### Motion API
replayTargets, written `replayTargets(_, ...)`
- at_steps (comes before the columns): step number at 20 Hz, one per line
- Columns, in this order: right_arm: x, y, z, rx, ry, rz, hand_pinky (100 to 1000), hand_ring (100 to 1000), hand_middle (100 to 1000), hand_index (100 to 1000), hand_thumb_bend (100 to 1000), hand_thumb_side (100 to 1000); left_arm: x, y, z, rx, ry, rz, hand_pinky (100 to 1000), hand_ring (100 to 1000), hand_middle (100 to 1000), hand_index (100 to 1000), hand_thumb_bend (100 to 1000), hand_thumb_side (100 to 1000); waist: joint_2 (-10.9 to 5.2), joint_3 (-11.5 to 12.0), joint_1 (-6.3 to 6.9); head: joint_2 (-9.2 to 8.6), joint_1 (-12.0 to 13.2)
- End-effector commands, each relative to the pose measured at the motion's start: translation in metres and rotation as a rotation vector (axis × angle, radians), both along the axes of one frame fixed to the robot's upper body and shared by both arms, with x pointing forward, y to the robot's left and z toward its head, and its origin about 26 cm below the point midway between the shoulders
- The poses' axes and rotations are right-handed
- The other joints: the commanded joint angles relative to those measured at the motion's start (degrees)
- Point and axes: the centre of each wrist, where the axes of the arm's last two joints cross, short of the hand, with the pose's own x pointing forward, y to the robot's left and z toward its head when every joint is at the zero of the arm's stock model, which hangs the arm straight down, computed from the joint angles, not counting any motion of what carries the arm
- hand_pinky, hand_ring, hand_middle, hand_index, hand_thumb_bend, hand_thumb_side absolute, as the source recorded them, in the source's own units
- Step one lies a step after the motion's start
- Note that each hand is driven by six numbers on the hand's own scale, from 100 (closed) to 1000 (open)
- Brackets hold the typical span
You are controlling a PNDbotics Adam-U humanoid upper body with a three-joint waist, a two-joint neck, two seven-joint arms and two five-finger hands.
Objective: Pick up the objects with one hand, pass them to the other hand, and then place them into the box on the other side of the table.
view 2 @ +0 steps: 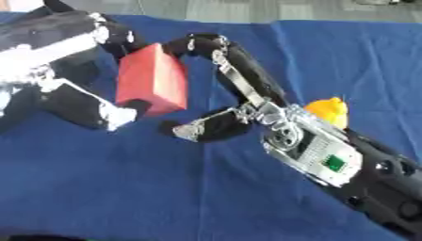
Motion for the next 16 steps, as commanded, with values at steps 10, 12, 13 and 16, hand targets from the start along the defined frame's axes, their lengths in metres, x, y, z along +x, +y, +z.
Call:
replayTargets(10, -0.003, -0.006, 0.000, -0.040, -0.036, -0.060, 825, 868, 720, 848, 693, 234, 0.009, 0.031, 0.007, 0.092, -0.050, 0.108, 822, 679, 482, 407, 100, 193, -1.29, -0.31, 0.68, -0.07, 0.47)
replayTargets(12, -0.002, -0.007, 0.000, -0.040, -0.035, -0.066, 825, 868, 720, 847, 691, 228, 0.011, 0.039, 0.006, 0.098, -0.059, 0.134, 820, 680, 483, 408, 100, 191, -1.25, -0.38, 0.71, -0.07, 0.62)
replayTargets(13, -0.002, -0.007, 0.000, -0.039, -0.035, -0.068, 825, 868, 720, 847, 690, 224, 0.012, 0.043, 0.006, 0.099, -0.065, 0.150, 820, 680, 483, 408, 100, 190, -1.23, -0.41, 0.72, -0.07, 0.71)
replayTargets(16, -0.002, -0.009, 0.000, -0.037, -0.033, -0.075, 825, 852, 718, 845, 685, 219, 0.015, 0.060, 0.005, 0.098, -0.083, 0.210, 820, 683, 487, 410, 100, 186, -1.15, -0.50, 0.75, -0.07, 1.24)
